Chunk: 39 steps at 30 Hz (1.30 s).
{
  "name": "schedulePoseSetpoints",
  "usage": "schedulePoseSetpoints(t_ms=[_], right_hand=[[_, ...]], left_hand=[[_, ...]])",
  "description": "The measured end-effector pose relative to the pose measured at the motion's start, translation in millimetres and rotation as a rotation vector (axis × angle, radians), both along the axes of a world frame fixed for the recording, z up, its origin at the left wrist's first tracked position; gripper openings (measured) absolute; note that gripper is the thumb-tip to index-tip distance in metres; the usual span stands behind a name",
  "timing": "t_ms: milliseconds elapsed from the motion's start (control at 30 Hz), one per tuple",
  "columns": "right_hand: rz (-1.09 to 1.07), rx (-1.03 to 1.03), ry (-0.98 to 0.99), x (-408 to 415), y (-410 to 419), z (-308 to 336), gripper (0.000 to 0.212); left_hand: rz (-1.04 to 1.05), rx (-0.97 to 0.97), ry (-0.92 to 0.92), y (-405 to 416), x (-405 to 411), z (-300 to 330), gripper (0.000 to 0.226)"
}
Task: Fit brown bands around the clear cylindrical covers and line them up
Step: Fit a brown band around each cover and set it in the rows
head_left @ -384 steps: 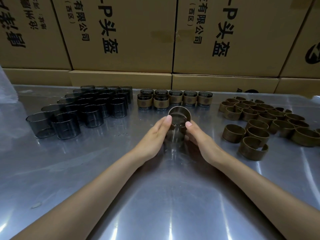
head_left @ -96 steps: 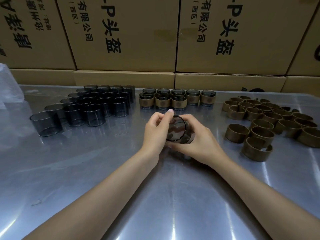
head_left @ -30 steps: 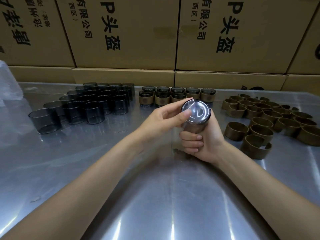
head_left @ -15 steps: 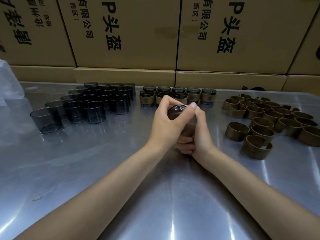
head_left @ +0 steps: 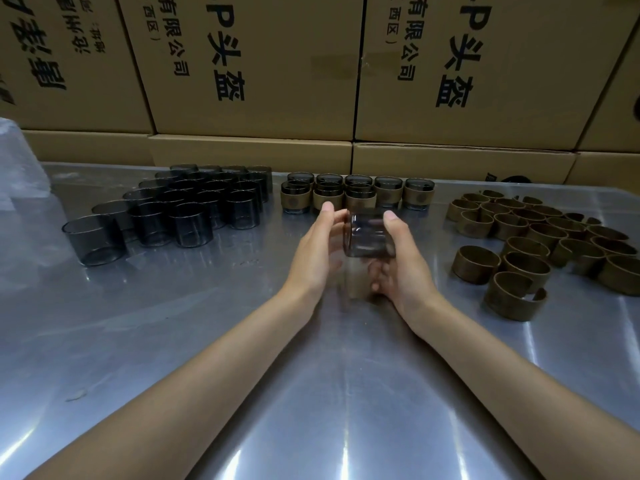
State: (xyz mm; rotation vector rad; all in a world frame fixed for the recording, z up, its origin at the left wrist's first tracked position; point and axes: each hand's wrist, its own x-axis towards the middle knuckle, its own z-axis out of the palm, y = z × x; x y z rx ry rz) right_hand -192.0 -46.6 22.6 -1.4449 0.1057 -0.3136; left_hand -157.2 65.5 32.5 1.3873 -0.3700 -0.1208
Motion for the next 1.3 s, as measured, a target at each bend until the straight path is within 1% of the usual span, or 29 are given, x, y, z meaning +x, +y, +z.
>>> schedulePoseSetpoints(t_ms=[67,100,167,200,267,300,333,367,433,500,533,600,667,700,767,867,900,1000,1067,1133,1167,1233,1267,1300], right_hand=[[0.030,0.004,-0.005,0,-8,1,0.029],[0.054,0.014,-0.003,0,-12,1,0.028],[0.110,0.054,0.007,0,-17,2,0.041],[0.137,0.066,0.013,1,-19,3,0.048],[0.191,0.069,0.018,2,-22,3,0.058],[0.218,0.073,0.015,2,-24,3,0.061],[0.246,0.075,0.012,3,-26,3,0.064],[0.271,0.075,0.013,3,-27,3,0.066],[0.300,0.070,0.022,3,-27,4,0.068],[0.289,0.075,0.032,4,-27,2,0.066],[0.274,0.091,0.045,4,-26,2,0.064],[0.235,0.121,0.090,4,-24,3,0.067],[0.177,0.074,0.138,5,-19,4,0.073],[0.149,0.040,0.153,6,-17,4,0.069],[0.100,0.015,0.162,9,-15,2,0.054],[0.136,0.101,0.132,9,-21,0,0.036],[0.175,0.139,0.113,7,-24,0,0.036],[0.254,0.152,0.039,5,-30,-2,0.051],[0.271,0.132,0.014,5,-30,-3,0.059],[0.299,0.148,0.006,4,-30,-2,0.065],[0.314,0.159,0.005,3,-31,-2,0.067],[0.326,0.157,0.006,2,-30,0,0.069],[0.313,0.145,0.013,3,-29,0,0.069],[0.288,0.129,0.031,4,-27,0,0.068]], left_hand=[[-0.035,0.075,0.036,7,4,-5,0.035],[-0.062,0.097,0.055,10,7,-6,0.033],[-0.122,0.127,0.086,15,9,-5,0.035],[-0.153,0.145,0.094,17,10,-5,0.045],[-0.204,0.174,0.116,19,13,-4,0.075],[-0.221,0.191,0.130,19,14,-3,0.086],[-0.228,0.207,0.135,19,14,-2,0.091],[-0.219,0.220,0.133,19,14,-2,0.090],[-0.165,0.221,0.113,18,14,-3,0.072],[-0.145,0.165,0.086,19,17,-8,0.055],[-0.166,0.119,0.083,22,17,-10,0.052],[-0.235,0.032,0.073,27,20,-12,0.052],[-0.289,-0.033,0.052,32,22,-14,0.054],[-0.311,-0.049,0.044,33,23,-14,0.056],[-0.352,-0.046,0.025,33,24,-16,0.061],[-0.360,0.013,0.017,31,25,-15,0.068],[-0.340,0.037,0.023,29,25,-14,0.069],[-0.238,0.114,0.041,23,21,-11,0.076],[-0.190,0.181,0.060,19,19,-9,0.075],[-0.160,0.249,0.082,17,20,-9,0.065],[-0.149,0.267,0.090,16,21,-9,0.056],[-0.149,0.232,0.115,17,25,-12,0.037],[-0.165,0.173,0.121,19,26,-14,0.034],[-0.176,0.109,0.106,21,27,-16,0.037]])
